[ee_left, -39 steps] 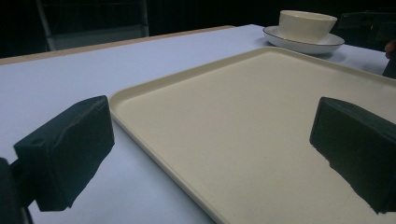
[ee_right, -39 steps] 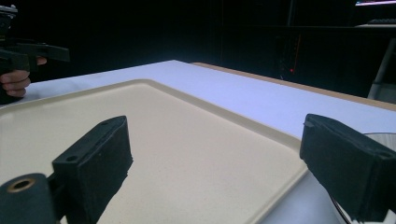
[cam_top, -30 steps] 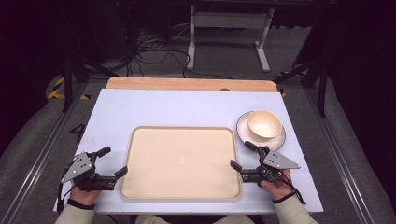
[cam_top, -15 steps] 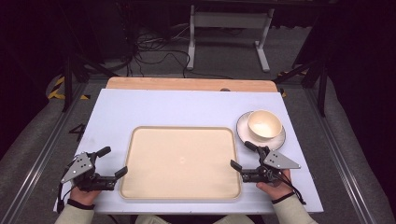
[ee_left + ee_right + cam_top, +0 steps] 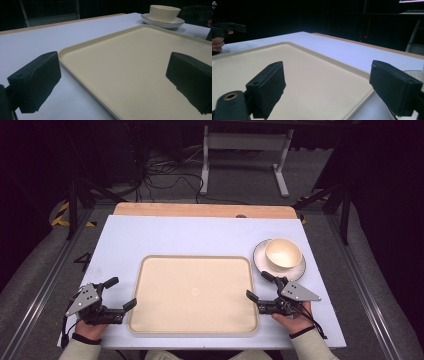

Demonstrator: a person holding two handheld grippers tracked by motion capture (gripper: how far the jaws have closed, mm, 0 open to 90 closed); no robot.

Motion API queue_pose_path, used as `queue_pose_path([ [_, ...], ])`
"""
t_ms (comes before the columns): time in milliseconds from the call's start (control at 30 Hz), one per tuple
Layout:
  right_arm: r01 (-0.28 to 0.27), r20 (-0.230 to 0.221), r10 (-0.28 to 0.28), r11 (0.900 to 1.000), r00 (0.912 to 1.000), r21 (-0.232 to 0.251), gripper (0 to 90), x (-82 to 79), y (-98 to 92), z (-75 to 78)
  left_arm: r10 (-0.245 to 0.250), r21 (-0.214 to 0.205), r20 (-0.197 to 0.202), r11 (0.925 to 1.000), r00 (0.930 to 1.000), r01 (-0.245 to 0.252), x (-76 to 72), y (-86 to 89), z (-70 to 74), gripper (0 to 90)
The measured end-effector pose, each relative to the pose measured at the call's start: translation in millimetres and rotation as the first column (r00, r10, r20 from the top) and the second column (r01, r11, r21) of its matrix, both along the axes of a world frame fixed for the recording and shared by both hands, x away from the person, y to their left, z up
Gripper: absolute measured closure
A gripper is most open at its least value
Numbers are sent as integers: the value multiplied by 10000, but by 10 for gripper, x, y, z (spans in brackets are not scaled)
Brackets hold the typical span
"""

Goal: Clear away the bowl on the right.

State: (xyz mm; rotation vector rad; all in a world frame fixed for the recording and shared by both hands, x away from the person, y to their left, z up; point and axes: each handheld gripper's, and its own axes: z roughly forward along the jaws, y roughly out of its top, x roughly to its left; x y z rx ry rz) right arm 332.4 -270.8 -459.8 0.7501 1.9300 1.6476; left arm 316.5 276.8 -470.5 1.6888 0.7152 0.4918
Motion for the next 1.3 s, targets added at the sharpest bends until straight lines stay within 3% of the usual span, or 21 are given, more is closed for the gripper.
queue_pose_path([
  [100, -40, -412, 43, 10000, 9991, 69, 168, 5, 0, 17, -16, 7, -14, 10000, 10000, 16, 0, -2, -1, 4],
  [333, 8, -285, 6, 9987, 9996, 505, 167, 5, -22, 151, -3, 20, 3, 10000, 10000, 3, 1, -1, 0, 4],
  [967, -86, -13, 86, 9993, 10000, 365, 166, -15, 37, 467, -6, 20, -1, 10000, 10000, 6, 0, -1, 0, 4],
  [1300, -257, 41, 255, 9982, 9997, 540, 166, -18, 39, 552, -36, 27, -35, 10000, 10000, 36, -1, -1, 1, 4],
])
